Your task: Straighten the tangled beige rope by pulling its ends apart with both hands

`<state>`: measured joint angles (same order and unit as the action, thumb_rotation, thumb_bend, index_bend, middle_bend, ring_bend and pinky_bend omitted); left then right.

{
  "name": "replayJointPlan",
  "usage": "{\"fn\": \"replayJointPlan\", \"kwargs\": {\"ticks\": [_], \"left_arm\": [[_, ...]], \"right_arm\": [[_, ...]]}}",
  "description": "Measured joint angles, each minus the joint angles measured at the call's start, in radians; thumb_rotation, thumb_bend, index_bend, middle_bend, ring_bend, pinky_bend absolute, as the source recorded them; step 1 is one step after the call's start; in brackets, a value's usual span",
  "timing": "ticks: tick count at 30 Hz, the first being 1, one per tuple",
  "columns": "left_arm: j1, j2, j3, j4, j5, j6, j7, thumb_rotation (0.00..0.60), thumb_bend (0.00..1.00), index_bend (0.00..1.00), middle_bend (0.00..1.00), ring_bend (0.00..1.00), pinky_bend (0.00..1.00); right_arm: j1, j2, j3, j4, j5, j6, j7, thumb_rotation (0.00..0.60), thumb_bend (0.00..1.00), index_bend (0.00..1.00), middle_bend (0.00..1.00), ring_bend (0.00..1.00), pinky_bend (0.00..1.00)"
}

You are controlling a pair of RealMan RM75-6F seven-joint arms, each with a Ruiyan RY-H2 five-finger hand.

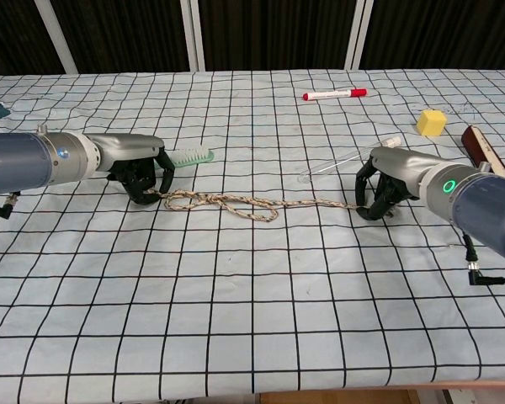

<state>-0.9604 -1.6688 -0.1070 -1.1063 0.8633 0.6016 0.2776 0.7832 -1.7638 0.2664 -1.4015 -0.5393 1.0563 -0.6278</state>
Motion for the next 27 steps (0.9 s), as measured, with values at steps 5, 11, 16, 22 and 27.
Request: {"fn": "replayJointPlan", "kwargs": {"ticks": [5,11,16,22,27], "left_arm": [[-0.002,0.000,0.000,-0.005,-0.001,0.002,0.006,0.600,0.44,0.62,0.89,0.88,0.85],[-0.004,0.000,-0.002,-0.008,-0.007,0.004,0.011,0.600,0.44,0.62,0.89,0.88,0.85],[-0.005,-0.002,-0.001,-0.007,-0.011,0.003,0.014,0.600,0.44,0.62,0.89,0.89,0.85],[-0.005,0.004,-0.006,-0.013,-0.009,0.010,0.011,0.600,0.45,0.62,0.90,0.89,0.85],[-0.004,0.024,-0.018,-0.034,-0.005,0.023,0.006,0.600,0.46,0.62,0.90,0.89,0.85]], "right_arm": [[0.000,-0.001,-0.001,-0.002,0.000,0.001,0.000,0.600,0.48,0.66,1.00,1.00,1.00],[0.000,0.002,0.001,-0.004,-0.003,0.003,0.002,0.600,0.48,0.66,1.00,1.00,1.00],[-0.002,0.004,0.004,-0.008,-0.001,0.005,0.005,0.600,0.48,0.66,1.00,1.00,1.00],[-0.002,0.010,0.009,-0.004,-0.001,0.003,0.010,0.600,0.48,0.66,1.00,1.00,1.00],[-0.006,0.038,0.017,-0.026,-0.016,0.019,0.014,0.600,0.48,0.66,1.00,1.00,1.00]]}}
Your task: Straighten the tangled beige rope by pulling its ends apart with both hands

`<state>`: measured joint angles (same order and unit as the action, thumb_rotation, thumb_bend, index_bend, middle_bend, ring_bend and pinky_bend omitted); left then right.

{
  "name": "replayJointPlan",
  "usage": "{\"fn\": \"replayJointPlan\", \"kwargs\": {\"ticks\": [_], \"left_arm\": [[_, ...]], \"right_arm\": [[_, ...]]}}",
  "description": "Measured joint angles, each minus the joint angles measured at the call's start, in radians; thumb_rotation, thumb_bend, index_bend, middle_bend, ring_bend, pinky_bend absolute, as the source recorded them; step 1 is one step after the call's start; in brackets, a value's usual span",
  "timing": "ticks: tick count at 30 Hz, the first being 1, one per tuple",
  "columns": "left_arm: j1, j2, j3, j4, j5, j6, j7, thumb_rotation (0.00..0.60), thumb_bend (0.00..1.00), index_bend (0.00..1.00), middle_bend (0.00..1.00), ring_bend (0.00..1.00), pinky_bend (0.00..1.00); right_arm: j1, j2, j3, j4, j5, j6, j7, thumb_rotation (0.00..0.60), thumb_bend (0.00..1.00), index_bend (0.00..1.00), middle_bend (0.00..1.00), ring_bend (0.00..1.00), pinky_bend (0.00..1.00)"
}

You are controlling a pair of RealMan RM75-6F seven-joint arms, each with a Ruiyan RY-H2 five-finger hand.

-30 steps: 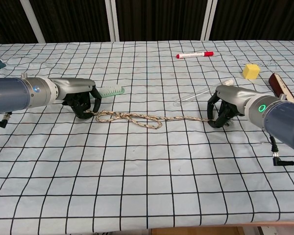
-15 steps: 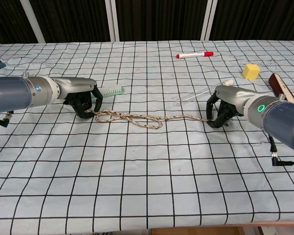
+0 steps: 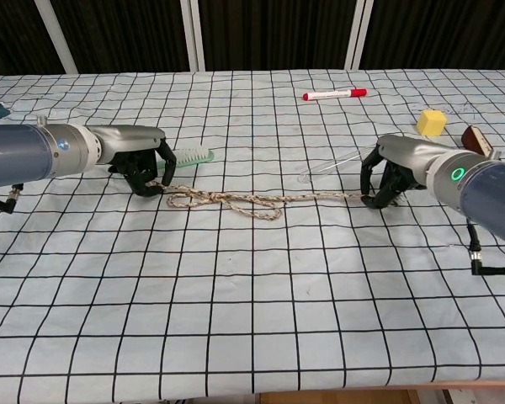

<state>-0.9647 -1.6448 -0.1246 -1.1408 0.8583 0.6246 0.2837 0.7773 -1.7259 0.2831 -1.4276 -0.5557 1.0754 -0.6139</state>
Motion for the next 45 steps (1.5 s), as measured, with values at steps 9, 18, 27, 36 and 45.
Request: {"fn": "replayJointPlan", "kwargs": {"ticks": [9,18,27,36,45], "left_arm": [[-0.001,0.061,-0.022,-0.070,0.001,0.030,0.002,0.600,0.48,0.63,0.90,0.89,0.86],[0.005,0.137,-0.035,-0.135,-0.027,0.071,0.023,0.600,0.48,0.63,0.90,0.89,0.86],[0.022,0.246,-0.042,-0.192,-0.046,0.103,0.031,0.600,0.48,0.63,0.90,0.89,0.86],[0.044,0.299,-0.027,-0.205,-0.048,0.114,0.030,0.600,0.48,0.63,0.90,0.89,0.86],[0.066,0.273,-0.011,-0.133,-0.037,0.114,0.010,0.600,0.48,0.63,0.90,0.89,0.86]], "right_arm": [[-0.025,0.104,0.019,-0.099,-0.027,0.031,0.017,0.600,0.48,0.66,1.00,1.00,1.00],[-0.050,0.220,0.016,-0.186,-0.061,0.049,0.019,0.600,0.48,0.66,1.00,1.00,1.00],[-0.088,0.349,0.011,-0.224,-0.056,0.035,0.049,0.600,0.48,0.66,1.00,1.00,1.00],[-0.147,0.474,-0.002,-0.183,-0.050,-0.027,0.152,0.600,0.48,0.66,1.00,1.00,1.00],[-0.158,0.482,-0.023,-0.073,-0.045,-0.091,0.202,0.600,0.48,0.66,1.00,1.00,1.00]]}}
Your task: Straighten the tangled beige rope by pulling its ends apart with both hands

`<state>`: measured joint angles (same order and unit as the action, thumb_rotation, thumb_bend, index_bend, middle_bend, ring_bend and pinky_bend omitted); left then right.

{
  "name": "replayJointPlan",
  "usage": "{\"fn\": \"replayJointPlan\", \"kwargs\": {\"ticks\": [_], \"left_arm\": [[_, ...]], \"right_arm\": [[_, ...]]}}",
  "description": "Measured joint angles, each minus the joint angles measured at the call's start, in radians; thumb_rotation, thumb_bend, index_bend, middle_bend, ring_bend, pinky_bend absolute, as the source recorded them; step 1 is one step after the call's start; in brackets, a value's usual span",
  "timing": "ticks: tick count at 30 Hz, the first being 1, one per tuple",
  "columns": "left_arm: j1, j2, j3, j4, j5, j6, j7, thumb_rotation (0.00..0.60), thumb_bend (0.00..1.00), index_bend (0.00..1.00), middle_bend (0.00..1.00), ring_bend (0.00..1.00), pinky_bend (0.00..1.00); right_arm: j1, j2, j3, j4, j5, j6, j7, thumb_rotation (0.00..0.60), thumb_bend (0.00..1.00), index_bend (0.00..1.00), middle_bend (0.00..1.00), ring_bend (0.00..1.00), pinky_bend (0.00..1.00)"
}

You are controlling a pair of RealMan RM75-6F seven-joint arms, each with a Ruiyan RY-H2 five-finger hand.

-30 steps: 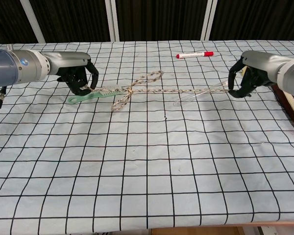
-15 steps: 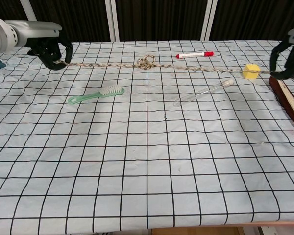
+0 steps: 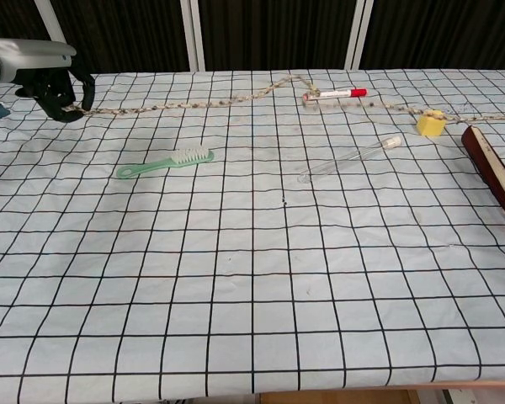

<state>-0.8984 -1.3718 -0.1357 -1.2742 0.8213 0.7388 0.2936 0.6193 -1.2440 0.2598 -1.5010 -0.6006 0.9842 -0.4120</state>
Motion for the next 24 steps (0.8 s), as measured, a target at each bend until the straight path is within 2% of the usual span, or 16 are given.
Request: {"fn": "replayJointPlan", "kwargs": {"ticks": [10,24], "left_arm": [[0.012,-0.046,0.019,0.053,-0.001,-0.017,0.003,0.600,0.48,0.63,0.90,0.89,0.86],[0.031,-0.142,0.018,0.227,0.021,-0.070,-0.053,0.600,0.48,0.64,0.90,0.89,0.86]], "right_arm": [[0.001,-0.038,-0.026,0.100,0.003,-0.062,0.035,0.600,0.48,0.67,1.00,1.00,1.00],[0.018,-0.115,-0.040,0.325,0.056,-0.151,0.040,0.600,0.48,0.67,1.00,1.00,1.00]]}}
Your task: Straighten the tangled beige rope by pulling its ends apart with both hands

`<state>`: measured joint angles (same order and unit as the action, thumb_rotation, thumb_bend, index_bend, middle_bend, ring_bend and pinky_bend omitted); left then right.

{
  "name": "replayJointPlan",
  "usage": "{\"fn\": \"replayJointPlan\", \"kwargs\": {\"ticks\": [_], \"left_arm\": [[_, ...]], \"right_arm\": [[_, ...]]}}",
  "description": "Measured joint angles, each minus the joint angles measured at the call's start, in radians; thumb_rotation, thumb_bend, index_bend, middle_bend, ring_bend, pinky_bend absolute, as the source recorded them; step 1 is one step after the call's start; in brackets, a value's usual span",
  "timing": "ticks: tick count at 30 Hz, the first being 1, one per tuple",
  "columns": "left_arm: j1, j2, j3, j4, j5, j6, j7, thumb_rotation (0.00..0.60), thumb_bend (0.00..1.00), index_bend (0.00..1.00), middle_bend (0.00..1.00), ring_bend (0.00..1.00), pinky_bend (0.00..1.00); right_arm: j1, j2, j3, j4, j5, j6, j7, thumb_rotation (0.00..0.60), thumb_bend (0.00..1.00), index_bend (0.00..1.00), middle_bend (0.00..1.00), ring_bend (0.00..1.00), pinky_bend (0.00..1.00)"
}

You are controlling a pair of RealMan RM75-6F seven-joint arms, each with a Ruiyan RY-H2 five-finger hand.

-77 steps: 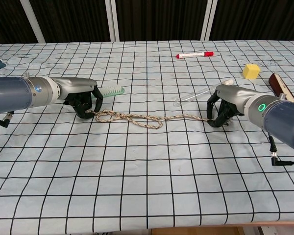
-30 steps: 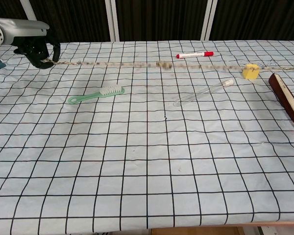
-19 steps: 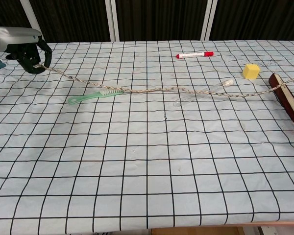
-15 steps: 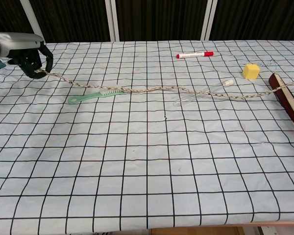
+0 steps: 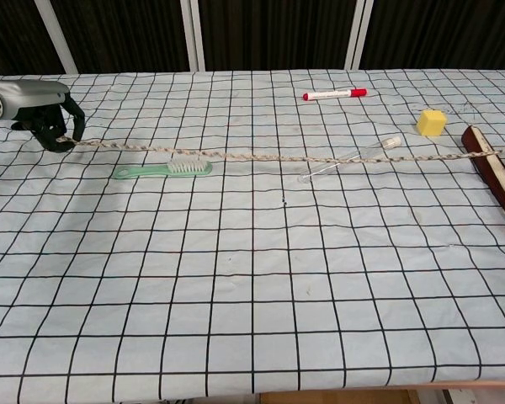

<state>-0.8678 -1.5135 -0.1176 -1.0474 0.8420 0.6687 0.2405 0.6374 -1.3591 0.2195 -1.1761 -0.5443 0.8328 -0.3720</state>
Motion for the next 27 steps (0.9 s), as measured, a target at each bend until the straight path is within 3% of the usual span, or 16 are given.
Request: {"fn": "replayJointPlan", "kwargs": {"ticks": [6,10,12,14,17,22,27], "left_arm": [[0.007,-0.020,-0.003,0.011,0.036,-0.016,-0.024,0.600,0.47,0.63,0.90,0.89,0.86],[0.010,-0.028,-0.003,0.016,0.044,-0.036,-0.037,0.600,0.41,0.53,0.89,0.89,0.86],[0.010,-0.030,-0.003,0.019,0.046,-0.046,-0.039,0.600,0.33,0.43,0.88,0.88,0.85],[0.008,-0.030,-0.001,0.021,0.044,-0.063,-0.037,0.600,0.22,0.30,0.87,0.87,0.85],[0.003,-0.025,-0.001,0.022,0.030,-0.076,-0.025,0.600,0.12,0.21,0.83,0.84,0.84],[-0.005,-0.005,-0.004,0.006,0.001,-0.075,0.003,0.600,0.01,0.15,0.69,0.74,0.78],[-0.011,0.030,-0.008,-0.038,-0.051,-0.043,0.052,0.600,0.00,0.15,0.58,0.62,0.71]], "right_arm": [[-0.001,-0.024,-0.008,0.039,-0.013,-0.030,0.014,0.600,0.48,0.66,1.00,1.00,1.00],[0.001,-0.038,-0.014,0.066,-0.012,-0.067,0.016,0.600,0.41,0.65,1.00,1.00,1.00],[0.004,-0.043,-0.019,0.078,-0.007,-0.091,0.016,0.600,0.31,0.57,1.00,1.00,1.00],[0.008,-0.045,-0.022,0.089,-0.003,-0.110,0.015,0.600,0.21,0.44,1.00,1.00,1.00],[0.013,-0.042,-0.023,0.096,0.003,-0.124,0.015,0.600,0.10,0.26,1.00,1.00,1.00],[0.016,-0.015,-0.017,0.079,0.016,-0.125,0.018,0.600,0.04,0.15,1.00,1.00,1.00],[0.012,0.047,-0.007,0.031,0.038,-0.137,0.030,0.600,0.01,0.05,0.99,1.00,1.00]]}}
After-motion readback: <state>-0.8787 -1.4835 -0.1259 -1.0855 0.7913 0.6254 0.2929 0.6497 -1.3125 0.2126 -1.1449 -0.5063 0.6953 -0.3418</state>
